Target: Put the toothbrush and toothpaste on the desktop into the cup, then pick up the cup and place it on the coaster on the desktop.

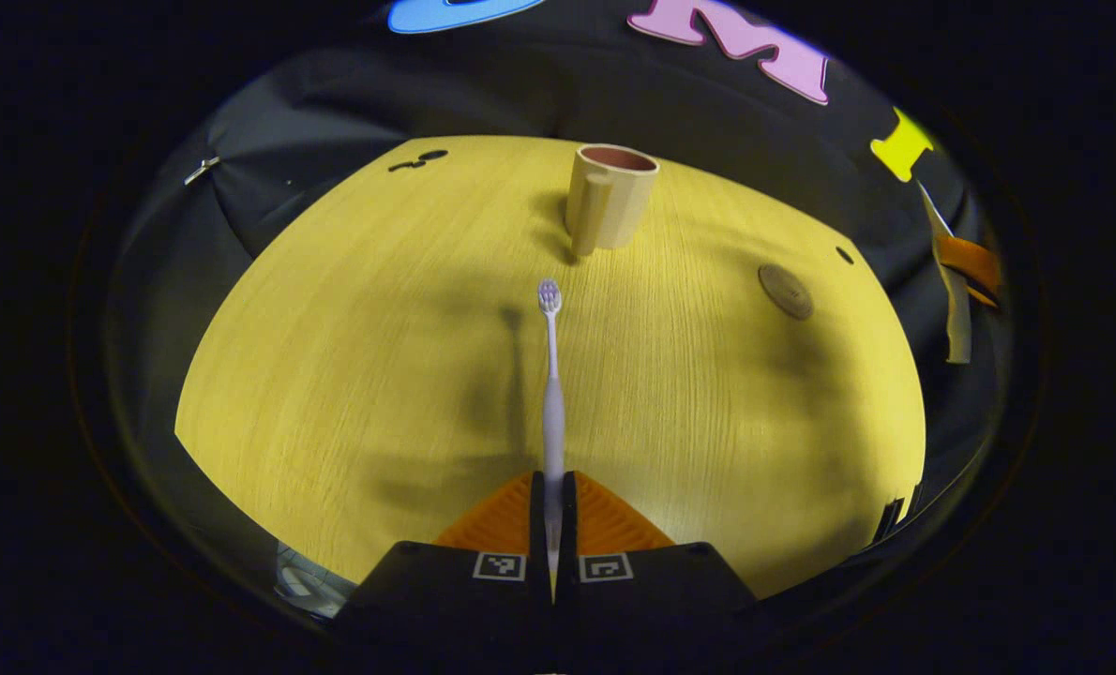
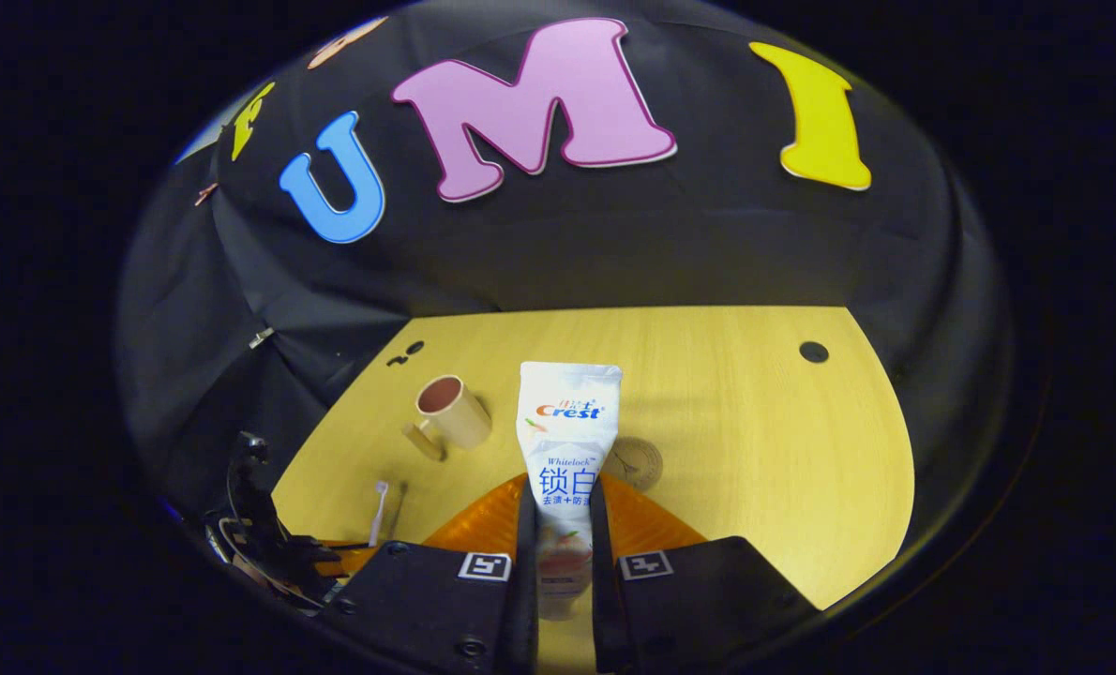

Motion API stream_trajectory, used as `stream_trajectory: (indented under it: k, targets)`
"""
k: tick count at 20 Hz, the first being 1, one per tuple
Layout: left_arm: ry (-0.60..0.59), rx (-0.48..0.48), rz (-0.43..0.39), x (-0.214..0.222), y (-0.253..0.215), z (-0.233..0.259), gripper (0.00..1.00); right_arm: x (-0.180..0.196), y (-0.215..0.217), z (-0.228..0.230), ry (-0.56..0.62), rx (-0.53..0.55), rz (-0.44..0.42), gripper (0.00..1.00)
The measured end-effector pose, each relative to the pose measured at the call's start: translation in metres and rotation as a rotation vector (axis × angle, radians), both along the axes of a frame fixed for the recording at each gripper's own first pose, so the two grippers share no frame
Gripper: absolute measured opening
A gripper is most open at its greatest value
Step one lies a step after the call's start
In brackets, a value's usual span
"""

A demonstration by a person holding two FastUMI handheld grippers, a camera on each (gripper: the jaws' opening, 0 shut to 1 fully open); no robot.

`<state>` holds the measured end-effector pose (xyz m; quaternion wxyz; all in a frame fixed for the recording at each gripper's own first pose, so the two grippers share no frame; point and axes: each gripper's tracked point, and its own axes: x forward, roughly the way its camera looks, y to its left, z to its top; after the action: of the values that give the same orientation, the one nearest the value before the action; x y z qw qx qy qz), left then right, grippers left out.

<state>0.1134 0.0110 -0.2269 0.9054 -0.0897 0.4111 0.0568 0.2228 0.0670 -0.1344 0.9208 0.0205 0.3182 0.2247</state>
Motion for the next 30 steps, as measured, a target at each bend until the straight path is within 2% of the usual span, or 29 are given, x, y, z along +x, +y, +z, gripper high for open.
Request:
stream_trajectory:
  k: [2, 6, 13, 17, 18, 19, 22, 28, 30]
  targets:
    - [-0.053, -0.032, 0.015, -0.002, 0.003, 0.023, 0.06, 0.013, 0.026, 0.015, -0.072, 0.019, 0.032, 0.27]
    - [-0.136, -0.019, 0.041, -0.008, 0.018, 0.058, 0.06, 0.032, 0.084, 0.024, -0.155, 0.029, 0.118, 0.27]
    - [-0.228, 0.004, 0.066, -0.040, 0.031, 0.070, 0.06, 0.060, 0.179, 0.024, -0.303, 0.045, 0.228, 0.27]
    - [-0.289, 0.053, 0.093, -0.053, 0.042, 0.084, 0.06, 0.077, 0.215, 0.008, -0.337, 0.047, 0.242, 0.27]
    - [-0.305, 0.058, 0.099, -0.056, 0.045, 0.088, 0.11, 0.081, 0.223, 0.002, -0.343, 0.041, 0.242, 0.27]
    - [-0.319, 0.063, 0.103, -0.057, 0.048, 0.093, 0.06, 0.085, 0.230, -0.003, -0.346, 0.039, 0.242, 0.27]
    - [-0.341, 0.084, 0.117, -0.063, 0.058, 0.102, 0.06, 0.096, 0.251, -0.014, -0.354, 0.054, 0.240, 0.27]
    - [-0.367, 0.144, 0.162, -0.069, 0.082, 0.115, 0.06, 0.115, 0.271, -0.047, -0.369, 0.044, 0.235, 0.27]
    - [-0.389, 0.134, 0.175, -0.068, 0.081, 0.121, 0.06, 0.117, 0.275, -0.061, -0.362, 0.036, 0.240, 0.27]
